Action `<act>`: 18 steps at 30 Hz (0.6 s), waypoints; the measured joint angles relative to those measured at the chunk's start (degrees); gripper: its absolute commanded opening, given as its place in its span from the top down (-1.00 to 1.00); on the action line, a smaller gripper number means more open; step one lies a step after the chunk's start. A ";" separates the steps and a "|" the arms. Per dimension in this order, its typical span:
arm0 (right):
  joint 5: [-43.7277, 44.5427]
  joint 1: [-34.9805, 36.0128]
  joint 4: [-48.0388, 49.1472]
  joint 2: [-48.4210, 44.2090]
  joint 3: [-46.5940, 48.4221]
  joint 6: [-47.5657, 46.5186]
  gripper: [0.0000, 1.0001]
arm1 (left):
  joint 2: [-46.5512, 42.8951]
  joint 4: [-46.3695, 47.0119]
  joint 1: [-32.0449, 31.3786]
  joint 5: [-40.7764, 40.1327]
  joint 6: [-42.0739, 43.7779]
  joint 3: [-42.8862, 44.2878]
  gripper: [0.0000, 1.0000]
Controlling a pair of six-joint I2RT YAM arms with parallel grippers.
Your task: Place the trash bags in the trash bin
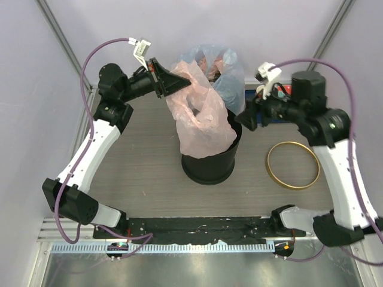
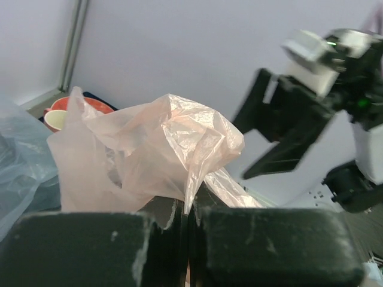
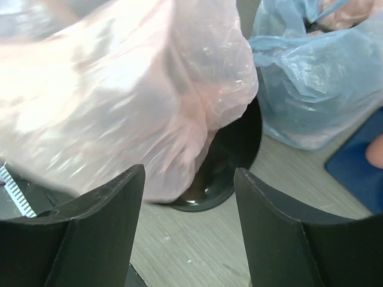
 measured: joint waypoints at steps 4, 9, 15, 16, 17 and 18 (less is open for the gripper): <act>-1.66 -0.13 -2.99 -7.98 0.24 -1.81 -0.04 | 0.98 -0.55 -0.35 -3.13 0.42 0.00 1.00; -10.40 0.33 -3.48 -13.29 -4.61 -0.44 0.17 | 2.69 -1.64 -0.92 -6.75 0.55 0.17 1.00; -13.77 5.81 0.26 -10.08 -12.04 2.82 0.20 | 4.68 -5.31 -2.82 -10.05 2.27 1.49 0.99; -13.55 7.52 1.68 -8.76 -13.09 3.43 0.20 | 4.74 -5.92 -3.15 -10.56 2.58 1.57 1.00; -13.20 9.20 2.95 -7.63 -14.10 3.98 0.22 | 4.76 -6.54 -3.48 -10.97 3.04 1.68 1.00; -12.46 10.67 4.04 -6.60 -14.93 4.39 0.23 | 4.76 -7.13 -3.78 -11.30 3.37 1.84 1.00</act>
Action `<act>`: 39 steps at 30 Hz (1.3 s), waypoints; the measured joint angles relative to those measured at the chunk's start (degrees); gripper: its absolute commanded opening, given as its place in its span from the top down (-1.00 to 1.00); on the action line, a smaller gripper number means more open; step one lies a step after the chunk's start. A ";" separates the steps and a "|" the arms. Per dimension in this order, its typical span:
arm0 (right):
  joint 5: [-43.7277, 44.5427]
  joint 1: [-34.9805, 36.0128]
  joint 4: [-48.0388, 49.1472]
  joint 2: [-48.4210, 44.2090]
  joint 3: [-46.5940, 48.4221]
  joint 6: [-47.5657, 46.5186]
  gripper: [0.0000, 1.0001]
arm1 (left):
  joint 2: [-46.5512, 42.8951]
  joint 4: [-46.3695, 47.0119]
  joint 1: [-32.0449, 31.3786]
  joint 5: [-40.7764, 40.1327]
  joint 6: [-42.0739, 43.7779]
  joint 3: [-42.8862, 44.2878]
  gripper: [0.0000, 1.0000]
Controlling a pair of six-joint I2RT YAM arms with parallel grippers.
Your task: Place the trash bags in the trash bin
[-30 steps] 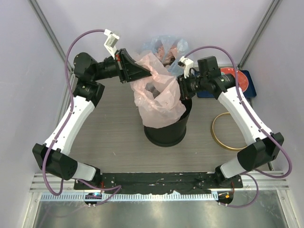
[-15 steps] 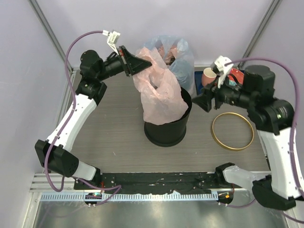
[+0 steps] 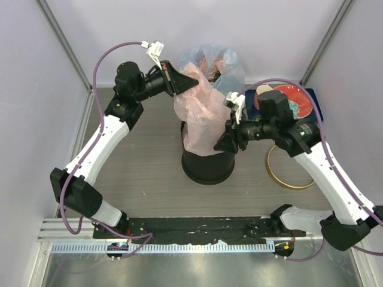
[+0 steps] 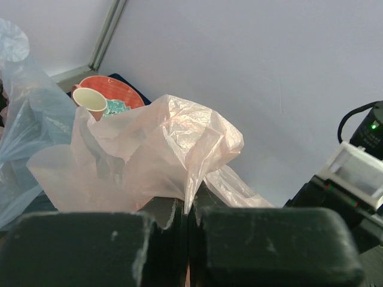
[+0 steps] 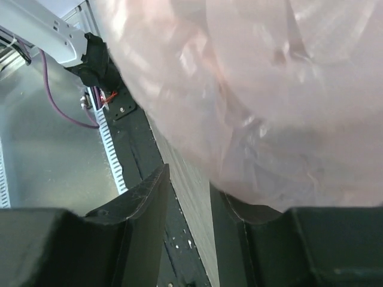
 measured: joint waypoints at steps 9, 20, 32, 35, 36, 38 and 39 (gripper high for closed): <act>15.47 2.19 6.71 5.16 -3.48 2.75 0.22 | -0.59 -2.58 -1.84 0.79 2.08 -0.17 1.00; 19.93 2.12 -4.22 4.02 3.37 0.42 -0.39 | -5.88 -5.60 -7.69 5.79 5.11 -5.73 1.00; 20.06 2.10 -5.79 -2.58 17.00 -1.77 -0.89 | -4.42 -9.99 -8.09 11.61 11.67 0.52 1.00; 19.65 2.10 -1.42 -2.16 17.00 -1.16 -0.91 | -3.74 -7.45 -8.11 14.40 9.90 1.25 1.00; 19.52 2.12 0.50 -1.70 16.59 -1.14 -0.92 | -3.56 -6.14 -8.11 15.45 8.72 1.25 1.00; 18.78 2.10 4.68 -1.44 14.32 -1.36 -0.93 | -3.15 -3.21 -8.11 17.68 5.77 1.20 1.00; 18.32 2.10 6.51 -1.44 12.85 -1.95 -0.93 | -2.97 -1.01 -8.11 19.12 4.02 1.11 1.00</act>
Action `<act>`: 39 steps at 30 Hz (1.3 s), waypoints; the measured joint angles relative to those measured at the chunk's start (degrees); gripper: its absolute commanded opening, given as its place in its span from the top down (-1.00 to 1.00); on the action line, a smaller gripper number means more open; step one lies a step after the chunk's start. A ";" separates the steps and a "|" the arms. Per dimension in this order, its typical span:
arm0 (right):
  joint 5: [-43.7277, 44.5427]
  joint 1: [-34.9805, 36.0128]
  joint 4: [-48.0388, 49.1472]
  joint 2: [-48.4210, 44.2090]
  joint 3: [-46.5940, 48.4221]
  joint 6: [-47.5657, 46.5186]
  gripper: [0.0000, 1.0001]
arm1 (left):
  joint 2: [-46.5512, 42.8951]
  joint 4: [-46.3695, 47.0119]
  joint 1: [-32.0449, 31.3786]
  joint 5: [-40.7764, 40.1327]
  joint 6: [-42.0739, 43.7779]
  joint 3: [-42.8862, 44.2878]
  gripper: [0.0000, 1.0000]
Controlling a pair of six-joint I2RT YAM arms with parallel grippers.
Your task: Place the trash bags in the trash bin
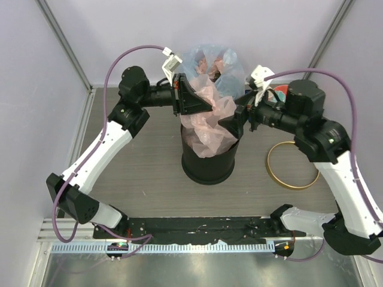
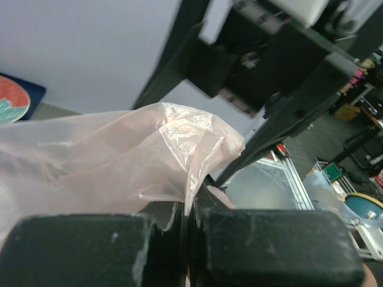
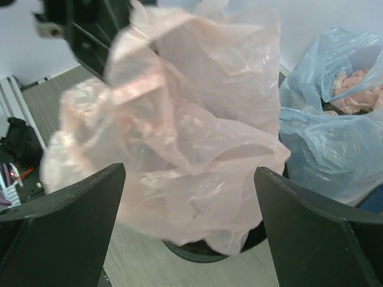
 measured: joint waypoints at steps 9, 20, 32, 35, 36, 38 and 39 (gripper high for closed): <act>-4.76 0.00 8.15 0.17 -10.67 -10.91 -0.94 | 0.04 9.68 -0.70 9.88 -5.97 -1.57 0.99; -14.36 0.00 13.03 -5.35 -11.63 -14.56 -0.94 | -0.11 4.42 -1.62 11.87 0.63 -2.21 1.00; -15.39 0.00 21.27 -2.45 -15.67 -6.01 -0.83 | -0.26 -0.98 -1.64 7.89 4.79 0.52 1.00; -15.43 0.02 24.13 -1.20 -16.31 -2.82 -0.76 | -0.31 -0.31 -1.68 6.82 3.87 0.52 1.00; -15.45 0.02 24.94 -0.85 -16.37 -1.95 -0.69 | -0.35 0.13 -1.68 6.43 3.50 0.52 1.00; -15.47 0.07 26.36 -0.44 -16.63 -0.59 -0.55 | -0.46 1.01 -1.73 5.64 2.95 0.52 1.00; -15.50 0.07 26.97 -0.37 -16.83 -0.04 -0.34 | -0.57 1.40 -1.75 5.20 2.60 0.52 0.99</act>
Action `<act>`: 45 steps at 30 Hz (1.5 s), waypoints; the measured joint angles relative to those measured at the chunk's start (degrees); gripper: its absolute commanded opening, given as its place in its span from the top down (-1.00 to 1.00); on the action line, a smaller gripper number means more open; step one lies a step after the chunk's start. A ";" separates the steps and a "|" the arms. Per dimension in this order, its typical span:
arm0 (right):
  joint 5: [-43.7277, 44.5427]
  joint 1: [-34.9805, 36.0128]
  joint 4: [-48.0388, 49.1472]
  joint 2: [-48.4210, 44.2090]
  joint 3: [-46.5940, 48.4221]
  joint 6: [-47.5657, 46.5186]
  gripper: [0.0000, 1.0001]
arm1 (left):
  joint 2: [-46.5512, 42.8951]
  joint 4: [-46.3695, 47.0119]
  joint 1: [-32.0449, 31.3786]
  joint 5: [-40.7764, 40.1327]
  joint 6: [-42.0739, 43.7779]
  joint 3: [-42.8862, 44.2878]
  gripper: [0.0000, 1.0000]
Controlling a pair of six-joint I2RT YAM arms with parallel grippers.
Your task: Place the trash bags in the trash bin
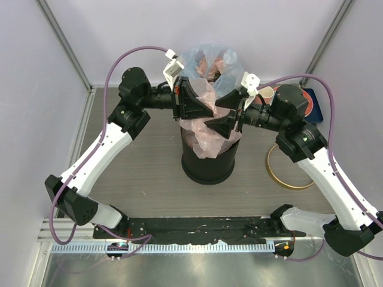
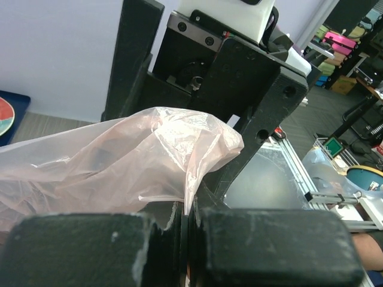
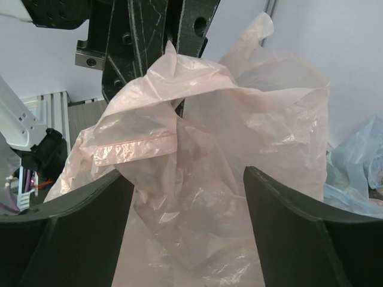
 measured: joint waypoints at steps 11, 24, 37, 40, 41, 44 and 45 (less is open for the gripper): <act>-0.52 0.24 2.16 -0.04 -0.68 3.19 0.99 | -1.64 2.75 -0.04 -4.28 -2.62 -0.26 0.89; 0.42 -0.09 1.77 -4.24 -3.34 2.95 0.99 | -11.45 -2.97 11.54 -6.34 2.99 -3.76 -0.46; 0.79 -5.46 -1.95 -6.64 -2.80 2.91 0.99 | -13.00 -22.25 24.20 -9.33 23.82 -6.29 -0.08; 0.76 -6.78 -2.69 -7.30 -2.80 2.93 0.99 | -8.39 -27.89 22.10 -9.79 28.68 -6.01 -0.16; 0.74 -7.19 -2.80 -7.30 -2.80 2.91 0.99 | -7.37 -30.08 20.44 -10.97 30.73 -6.21 -0.18; 0.74 -8.35 -2.95 -6.86 -2.80 2.91 0.98 | -7.41 -33.07 13.81 -14.58 34.51 -9.22 -0.18; 0.72 -8.74 -2.91 -6.62 -2.80 2.93 0.99 | -7.65 -33.51 11.89 -16.02 35.26 -10.01 -0.15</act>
